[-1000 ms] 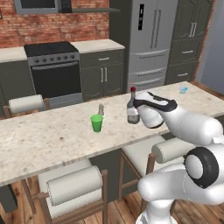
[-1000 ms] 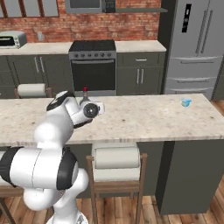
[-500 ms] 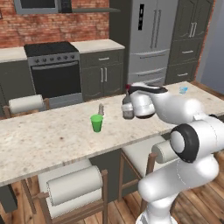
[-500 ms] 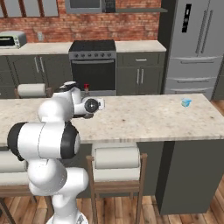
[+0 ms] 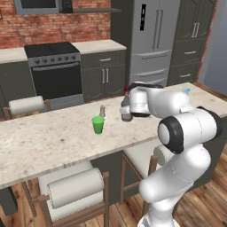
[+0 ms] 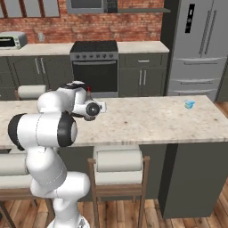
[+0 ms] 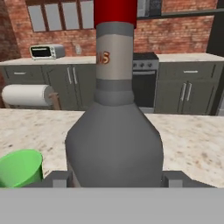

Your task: Open the cabinet directly in front. Then move the liquor and the cup to the dining counter with the candle on it.

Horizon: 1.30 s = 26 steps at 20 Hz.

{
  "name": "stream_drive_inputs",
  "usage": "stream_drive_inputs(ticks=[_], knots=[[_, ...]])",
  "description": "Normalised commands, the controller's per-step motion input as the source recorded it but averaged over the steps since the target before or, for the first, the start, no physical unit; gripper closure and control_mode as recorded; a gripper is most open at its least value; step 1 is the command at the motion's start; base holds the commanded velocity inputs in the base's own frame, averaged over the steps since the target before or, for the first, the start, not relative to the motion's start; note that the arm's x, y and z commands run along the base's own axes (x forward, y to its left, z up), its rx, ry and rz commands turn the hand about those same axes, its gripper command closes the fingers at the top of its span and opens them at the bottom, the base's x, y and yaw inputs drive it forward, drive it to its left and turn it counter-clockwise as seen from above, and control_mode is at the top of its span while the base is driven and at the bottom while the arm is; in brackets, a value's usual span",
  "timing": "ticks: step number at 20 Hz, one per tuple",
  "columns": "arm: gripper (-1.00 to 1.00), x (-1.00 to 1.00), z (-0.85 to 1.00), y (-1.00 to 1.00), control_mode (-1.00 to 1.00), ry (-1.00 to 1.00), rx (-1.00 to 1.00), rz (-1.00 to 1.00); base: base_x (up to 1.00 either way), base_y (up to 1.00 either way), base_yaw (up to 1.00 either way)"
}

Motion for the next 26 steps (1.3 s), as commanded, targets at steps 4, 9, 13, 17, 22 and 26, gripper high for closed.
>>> stream_drive_inputs(ticks=[4,9,13,17,22,26], knots=[[1.00,0.00,-0.12,0.00,-1.00,0.00,0.00,0.00,0.00,0.00,0.00],[1.00,0.00,0.00,0.00,-1.00,0.00,0.00,0.00,0.00,0.00,0.00],[1.00,0.00,0.00,0.00,-1.00,0.00,0.00,0.00,0.00,0.00,0.00],[1.00,0.03,0.00,0.00,-1.00,0.00,0.00,0.00,0.00,0.00,0.00],[1.00,0.25,0.00,0.00,-1.00,-0.04,0.00,0.00,0.00,0.00,0.00],[1.00,0.26,0.00,0.00,-1.00,-0.01,0.00,0.00,0.00,0.00,0.00]])
